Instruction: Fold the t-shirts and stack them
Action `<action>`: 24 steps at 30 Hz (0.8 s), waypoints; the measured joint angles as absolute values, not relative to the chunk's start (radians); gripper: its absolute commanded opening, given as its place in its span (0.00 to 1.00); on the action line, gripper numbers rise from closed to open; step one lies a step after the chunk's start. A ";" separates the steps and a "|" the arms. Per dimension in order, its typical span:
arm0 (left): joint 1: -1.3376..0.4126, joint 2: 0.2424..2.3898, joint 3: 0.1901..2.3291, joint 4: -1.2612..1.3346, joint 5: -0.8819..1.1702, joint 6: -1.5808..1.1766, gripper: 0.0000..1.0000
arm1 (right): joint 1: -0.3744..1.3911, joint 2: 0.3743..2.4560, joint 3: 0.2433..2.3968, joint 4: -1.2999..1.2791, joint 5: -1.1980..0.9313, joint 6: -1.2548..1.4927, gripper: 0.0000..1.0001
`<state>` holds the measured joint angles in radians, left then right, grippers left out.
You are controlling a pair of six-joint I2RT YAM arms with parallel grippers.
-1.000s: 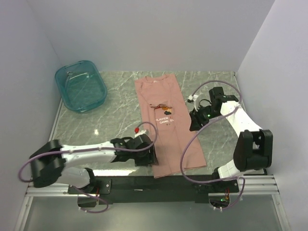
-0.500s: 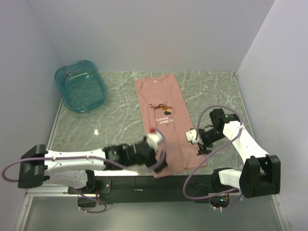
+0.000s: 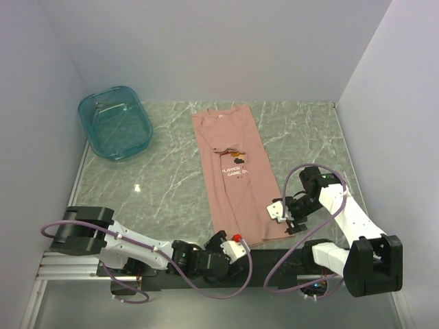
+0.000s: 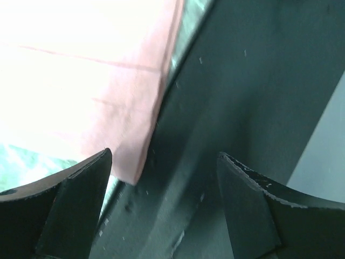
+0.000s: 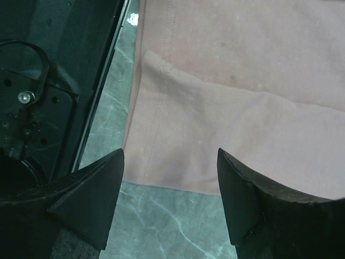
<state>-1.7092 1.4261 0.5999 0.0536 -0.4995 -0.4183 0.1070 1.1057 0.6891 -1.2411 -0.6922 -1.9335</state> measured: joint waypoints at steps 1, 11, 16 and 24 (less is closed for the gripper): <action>-1.709 1.427 0.599 0.069 -0.511 -0.411 0.83 | 0.107 1.106 0.686 -1.241 -0.693 -1.931 0.75; -1.604 1.423 0.568 0.143 -0.506 -0.334 0.70 | 0.107 1.106 0.667 -1.241 -0.702 -1.919 0.73; -1.523 1.423 0.568 0.152 -0.424 -0.273 0.69 | 0.107 1.106 0.667 -1.238 -0.704 -1.905 0.72; -1.522 1.356 0.545 0.153 -0.307 -0.225 0.72 | 0.107 1.106 0.667 -1.230 -0.708 -1.892 0.72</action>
